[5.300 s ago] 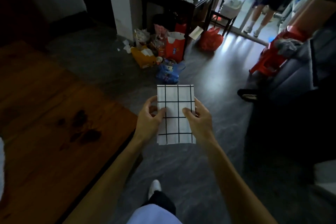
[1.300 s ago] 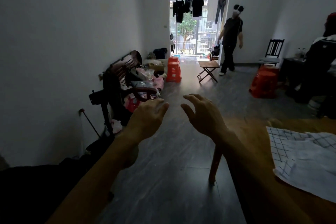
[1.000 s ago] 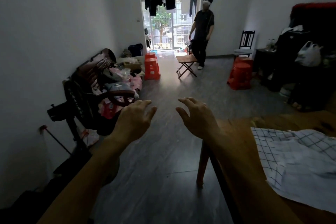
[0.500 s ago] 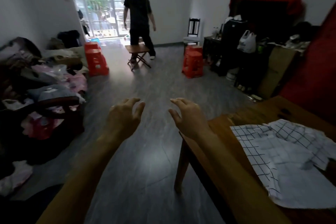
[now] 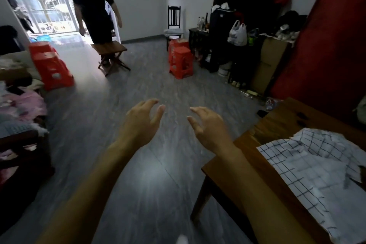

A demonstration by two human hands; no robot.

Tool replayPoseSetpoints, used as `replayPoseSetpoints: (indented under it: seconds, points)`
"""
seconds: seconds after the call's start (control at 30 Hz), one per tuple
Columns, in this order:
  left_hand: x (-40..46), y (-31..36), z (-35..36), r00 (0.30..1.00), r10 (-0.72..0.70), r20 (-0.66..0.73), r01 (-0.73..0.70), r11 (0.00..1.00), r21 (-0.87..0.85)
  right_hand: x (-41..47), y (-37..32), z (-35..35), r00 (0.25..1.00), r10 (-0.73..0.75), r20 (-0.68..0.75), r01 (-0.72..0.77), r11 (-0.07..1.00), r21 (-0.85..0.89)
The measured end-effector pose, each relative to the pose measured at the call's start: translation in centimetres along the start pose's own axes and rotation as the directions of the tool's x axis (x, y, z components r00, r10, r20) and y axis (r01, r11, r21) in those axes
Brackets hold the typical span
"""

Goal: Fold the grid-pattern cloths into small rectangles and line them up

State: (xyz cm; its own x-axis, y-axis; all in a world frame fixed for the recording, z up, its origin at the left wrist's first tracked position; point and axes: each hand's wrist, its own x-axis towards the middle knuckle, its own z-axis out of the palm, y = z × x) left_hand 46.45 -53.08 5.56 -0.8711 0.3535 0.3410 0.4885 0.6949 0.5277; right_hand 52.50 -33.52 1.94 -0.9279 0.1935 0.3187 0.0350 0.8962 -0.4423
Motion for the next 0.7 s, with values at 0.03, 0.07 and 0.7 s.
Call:
replayPoseSetpoints:
  seconds: [0.03, 0.07, 0.7]
  points:
    - [1.4, -0.5, 0.7, 1.000, 0.019, -0.007, -0.020, 0.999, -0.045, 1.2, 0.5, 0.8, 1.000, 0.019, 0.002, -0.019, 1.000, 0.005]
    - [3.0, -0.9, 1.5, 0.999, 0.034, -0.015, -0.035, 0.996, -0.083, 2.4, 1.1, 1.5, 0.999, 0.041, 0.003, -0.041, 0.999, 0.019]
    - [35.3, -3.9, 15.3, 0.919, 0.344, 0.191, -0.313, 0.934, -0.172, 28.3, 15.0, 5.9, 0.922, 0.360, -0.146, -0.349, 0.932, 0.094]
